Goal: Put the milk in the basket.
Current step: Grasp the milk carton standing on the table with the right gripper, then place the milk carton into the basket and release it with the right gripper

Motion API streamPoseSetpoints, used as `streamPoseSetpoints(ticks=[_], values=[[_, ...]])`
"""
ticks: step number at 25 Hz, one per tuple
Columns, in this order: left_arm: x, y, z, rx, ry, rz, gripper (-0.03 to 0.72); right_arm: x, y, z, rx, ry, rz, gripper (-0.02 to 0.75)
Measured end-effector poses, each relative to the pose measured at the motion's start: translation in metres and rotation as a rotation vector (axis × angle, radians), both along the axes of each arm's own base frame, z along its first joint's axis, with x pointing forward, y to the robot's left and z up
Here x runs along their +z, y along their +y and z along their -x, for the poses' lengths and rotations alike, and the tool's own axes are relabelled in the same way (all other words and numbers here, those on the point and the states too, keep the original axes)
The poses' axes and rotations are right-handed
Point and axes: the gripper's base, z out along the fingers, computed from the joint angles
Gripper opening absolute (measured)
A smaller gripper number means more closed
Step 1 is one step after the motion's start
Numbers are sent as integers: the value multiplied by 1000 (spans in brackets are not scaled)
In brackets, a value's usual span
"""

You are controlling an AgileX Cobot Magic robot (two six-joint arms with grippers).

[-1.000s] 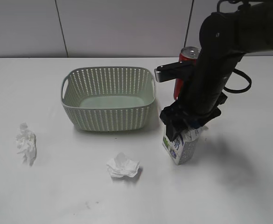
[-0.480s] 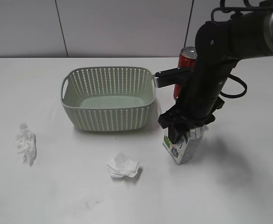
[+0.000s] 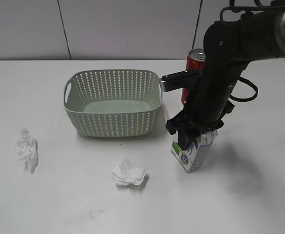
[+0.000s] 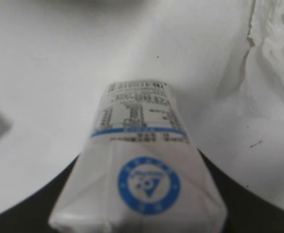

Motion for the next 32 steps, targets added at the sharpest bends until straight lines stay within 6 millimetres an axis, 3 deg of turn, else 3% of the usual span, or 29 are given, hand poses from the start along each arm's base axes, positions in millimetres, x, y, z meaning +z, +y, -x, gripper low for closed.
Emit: streamPoseSetpoints(ticks=[5, 18, 25, 32], values=[[0, 0, 0, 0, 0, 0, 426, 9, 1, -2, 21, 30, 26, 366], [0, 0, 0, 0, 0, 0, 426, 59, 9, -14, 63, 68, 40, 366], [0, 0, 0, 0, 0, 0, 426, 117, 9, -15, 67, -79, -32, 365], [0, 0, 0, 0, 0, 0, 426, 154, 17, -24, 61, -177, -124, 363]])
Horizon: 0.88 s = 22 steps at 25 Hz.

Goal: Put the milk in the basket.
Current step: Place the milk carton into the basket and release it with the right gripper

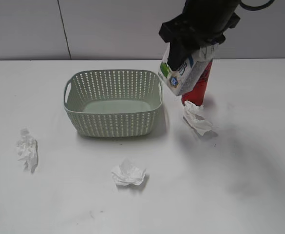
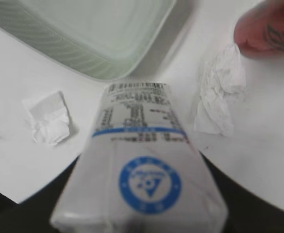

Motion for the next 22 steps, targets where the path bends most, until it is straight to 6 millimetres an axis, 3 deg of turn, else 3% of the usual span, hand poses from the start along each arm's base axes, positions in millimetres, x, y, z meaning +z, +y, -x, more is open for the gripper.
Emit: streamPoseSetpoints(ticks=[7, 13, 18, 22], values=[[0, 0, 0, 0, 0, 0, 426, -8, 18, -23, 12, -12, -62, 363], [0, 0, 0, 0, 0, 0, 426, -20, 50, -42, 72, -56, -83, 363], [0, 0, 0, 0, 0, 0, 426, -54, 77, -49, 130, -58, -33, 363], [0, 0, 0, 0, 0, 0, 426, -85, 83, -56, 162, -66, 33, 363]])
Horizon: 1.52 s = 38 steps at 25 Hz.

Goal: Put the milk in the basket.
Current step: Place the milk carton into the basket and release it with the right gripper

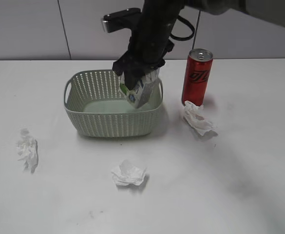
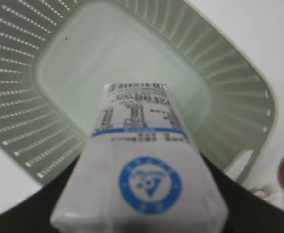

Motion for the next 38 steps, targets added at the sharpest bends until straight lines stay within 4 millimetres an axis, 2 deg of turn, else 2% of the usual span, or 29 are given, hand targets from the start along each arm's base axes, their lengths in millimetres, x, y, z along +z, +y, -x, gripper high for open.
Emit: streamPoseSetpoints(ticks=[6, 13, 18, 20, 25, 29, 33, 36, 38], values=[[0, 0, 0, 0, 0, 0, 426, -31, 6, -11, 19, -30, 10, 363], [0, 0, 0, 0, 0, 0, 426, -62, 10, -14, 31, 3, 30, 363], [0, 0, 0, 0, 0, 0, 426, -63, 11, -16, 30, -9, 21, 370], [0, 0, 0, 0, 0, 0, 426, -62, 11, -16, 29, -14, 16, 414], [0, 0, 0, 0, 0, 0, 426, -61, 12, -17, 26, -22, 3, 603], [0, 0, 0, 0, 0, 0, 426, -61, 13, -17, 27, -17, -7, 645], [0, 0, 0, 0, 0, 0, 426, -45, 11, -14, 34, -32, -8, 652], [0, 0, 0, 0, 0, 0, 426, -12, 7, -10, 38, -81, -23, 652], [0, 0, 0, 0, 0, 0, 426, 19, 2, -5, 39, -131, -47, 652]])
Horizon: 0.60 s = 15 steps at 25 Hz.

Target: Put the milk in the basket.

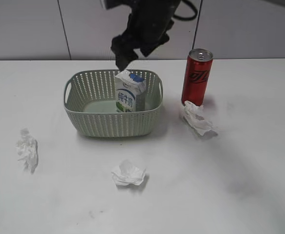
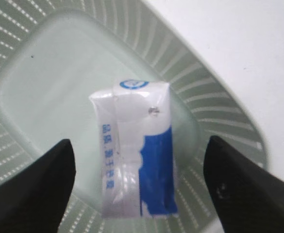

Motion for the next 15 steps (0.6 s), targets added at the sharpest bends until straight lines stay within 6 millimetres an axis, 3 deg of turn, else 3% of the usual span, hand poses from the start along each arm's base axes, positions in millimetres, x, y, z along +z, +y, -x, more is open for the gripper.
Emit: streamPoseSetpoints(ticks=[4, 7, 11, 15], values=[[0, 0, 0, 0, 0, 0, 426, 64, -14, 17, -8, -86, -51, 652], [0, 0, 0, 0, 0, 0, 426, 101, -30, 31, -32, -134, -29, 652], [0, 0, 0, 0, 0, 0, 426, 140, -54, 49, -90, -181, -16, 650], [0, 0, 0, 0, 0, 0, 426, 158, -81, 64, -141, -184, -21, 648]])
